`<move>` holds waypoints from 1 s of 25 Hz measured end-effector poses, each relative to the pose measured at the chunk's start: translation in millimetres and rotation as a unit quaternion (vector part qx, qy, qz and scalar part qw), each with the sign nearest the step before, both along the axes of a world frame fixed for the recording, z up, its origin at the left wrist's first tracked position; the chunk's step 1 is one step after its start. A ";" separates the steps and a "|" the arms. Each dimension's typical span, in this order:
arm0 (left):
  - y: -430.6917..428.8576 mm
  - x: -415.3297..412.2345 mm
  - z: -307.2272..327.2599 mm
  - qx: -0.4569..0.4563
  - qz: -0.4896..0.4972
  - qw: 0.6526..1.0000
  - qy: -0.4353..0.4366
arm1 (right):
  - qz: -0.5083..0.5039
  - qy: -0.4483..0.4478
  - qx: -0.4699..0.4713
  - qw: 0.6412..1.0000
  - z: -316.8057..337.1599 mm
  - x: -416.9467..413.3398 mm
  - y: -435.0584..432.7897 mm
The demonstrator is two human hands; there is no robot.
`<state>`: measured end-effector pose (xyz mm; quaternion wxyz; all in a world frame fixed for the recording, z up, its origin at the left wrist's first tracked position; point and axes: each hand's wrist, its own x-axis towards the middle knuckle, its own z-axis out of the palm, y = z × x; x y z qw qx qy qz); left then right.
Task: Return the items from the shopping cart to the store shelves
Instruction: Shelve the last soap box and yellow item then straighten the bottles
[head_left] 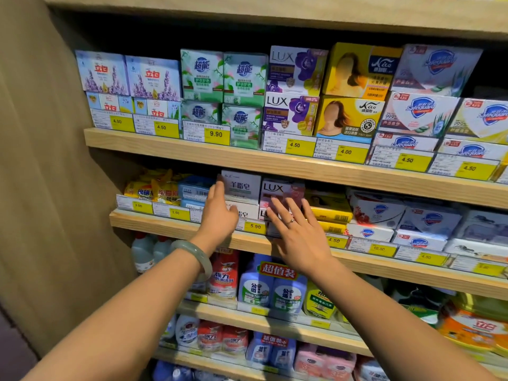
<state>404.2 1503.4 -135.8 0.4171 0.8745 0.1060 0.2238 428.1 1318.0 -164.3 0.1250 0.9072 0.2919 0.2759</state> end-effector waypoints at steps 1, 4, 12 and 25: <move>-1.6 0.3 -3.1 -0.012 -0.003 1.000 -0.008 | -0.003 -0.002 -0.002 1.000 -1.6 1.2 0.2; -2.5 2.0 -7.9 -0.058 -0.007 0.998 -0.019 | -0.010 -0.007 -0.001 1.000 -1.1 1.2 0.6; -0.2 7.6 -8.3 -0.029 -0.014 0.999 0.020 | 0.000 0.030 0.008 1.000 2.0 -0.7 1.2; -92.0 -14.9 0.0 0.076 -0.015 0.995 -0.071 | -0.059 0.107 0.090 0.988 17.5 -44.5 -100.8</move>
